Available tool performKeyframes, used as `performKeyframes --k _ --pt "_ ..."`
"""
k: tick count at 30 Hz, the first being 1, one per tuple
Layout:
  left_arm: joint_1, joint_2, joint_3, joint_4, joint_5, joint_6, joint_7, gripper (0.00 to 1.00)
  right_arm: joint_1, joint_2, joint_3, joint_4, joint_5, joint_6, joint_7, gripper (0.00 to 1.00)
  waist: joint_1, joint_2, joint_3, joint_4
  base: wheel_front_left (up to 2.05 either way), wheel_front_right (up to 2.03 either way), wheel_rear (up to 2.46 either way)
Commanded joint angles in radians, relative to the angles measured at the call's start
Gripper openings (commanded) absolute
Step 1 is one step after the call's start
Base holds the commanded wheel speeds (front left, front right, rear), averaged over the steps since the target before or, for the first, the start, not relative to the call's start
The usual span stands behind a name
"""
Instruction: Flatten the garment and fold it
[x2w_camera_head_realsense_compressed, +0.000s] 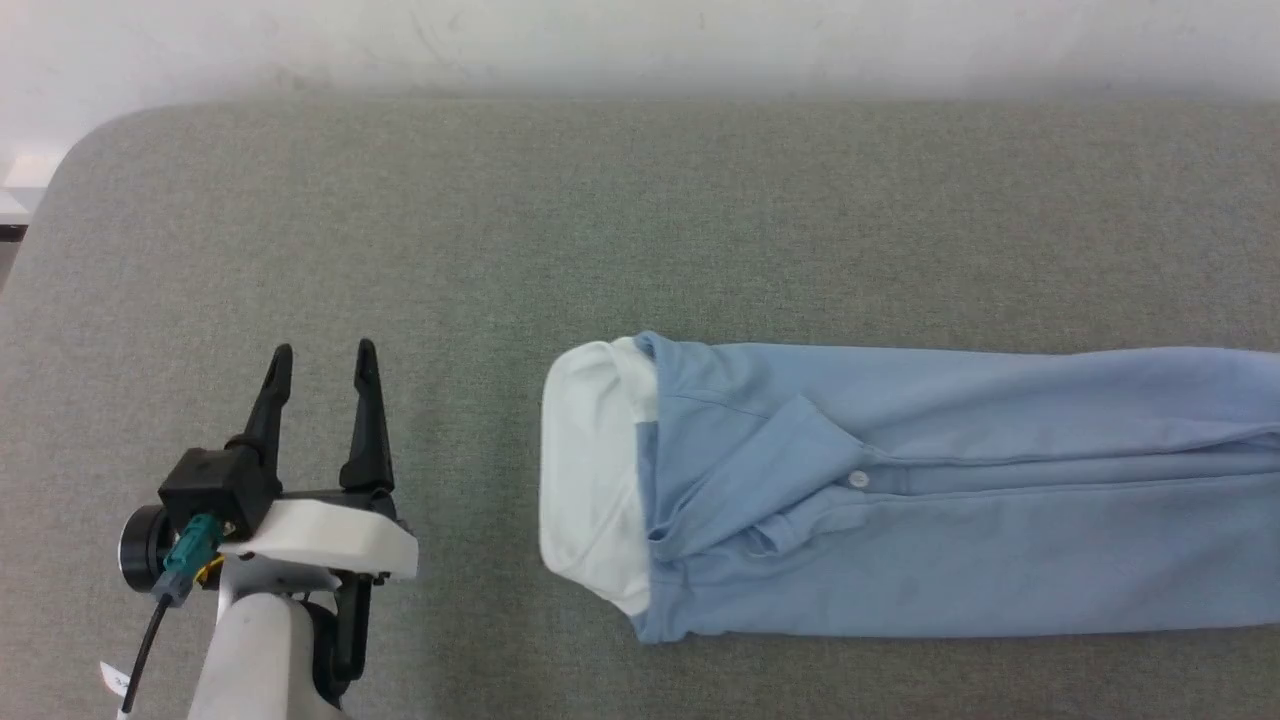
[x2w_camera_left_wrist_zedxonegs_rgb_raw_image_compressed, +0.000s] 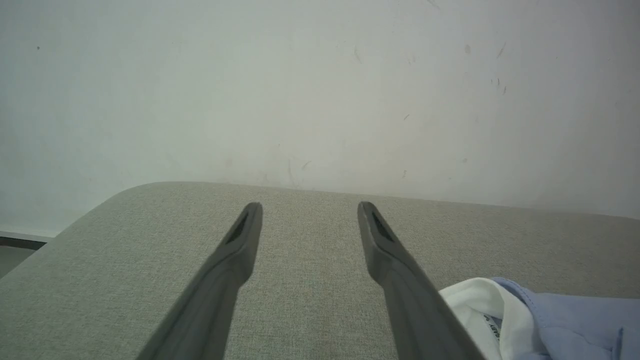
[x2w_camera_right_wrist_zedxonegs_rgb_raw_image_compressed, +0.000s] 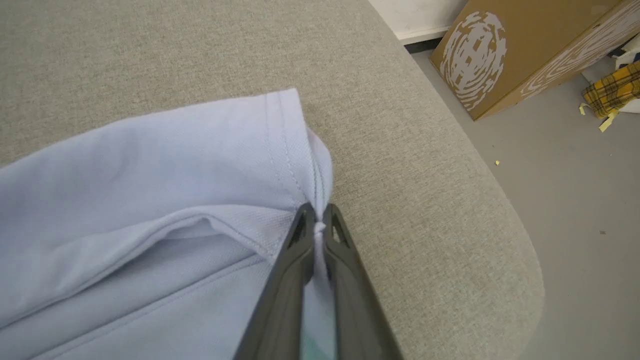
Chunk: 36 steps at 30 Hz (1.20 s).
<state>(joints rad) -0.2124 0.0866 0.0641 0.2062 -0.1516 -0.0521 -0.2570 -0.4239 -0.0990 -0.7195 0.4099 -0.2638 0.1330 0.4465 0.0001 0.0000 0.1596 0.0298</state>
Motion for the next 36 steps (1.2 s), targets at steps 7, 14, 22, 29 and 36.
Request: performKeyframes --k 7,14,22,29,36 --pt "0.009 -0.013 0.012 0.007 0.019 -0.014 -0.005 1.00 0.035 -0.007 0.023 -0.075 -0.032 -0.002 -0.004 0.00 -0.0001 0.0000 -0.010 -0.005 0.00 0.00 0.00" --pt "0.017 -0.017 0.018 0.017 0.026 -0.023 -0.005 1.00 0.141 0.003 0.258 -0.336 0.081 -0.002 0.168 0.00 -0.0001 0.0000 -0.028 -0.007 0.00 0.00 0.00" --pt "0.014 -0.022 0.016 0.020 0.030 -0.029 -0.005 1.00 0.258 -0.008 0.624 -0.806 0.271 -0.002 0.436 0.00 -0.0001 0.0000 -0.021 0.003 0.00 0.00 0.00" --pt "-0.014 -0.025 0.011 0.026 0.030 -0.035 -0.005 1.00 0.188 -0.049 0.871 -0.840 0.323 -0.002 0.468 0.00 -0.0001 0.0000 0.006 0.020 0.00 0.00 0.00" --pt "-0.041 -0.031 -0.006 0.028 0.025 -0.035 -0.005 1.00 0.053 -0.018 1.111 -0.625 0.364 -0.002 0.401 0.00 -0.0001 0.0000 0.042 0.057 0.00 0.00 0.00"
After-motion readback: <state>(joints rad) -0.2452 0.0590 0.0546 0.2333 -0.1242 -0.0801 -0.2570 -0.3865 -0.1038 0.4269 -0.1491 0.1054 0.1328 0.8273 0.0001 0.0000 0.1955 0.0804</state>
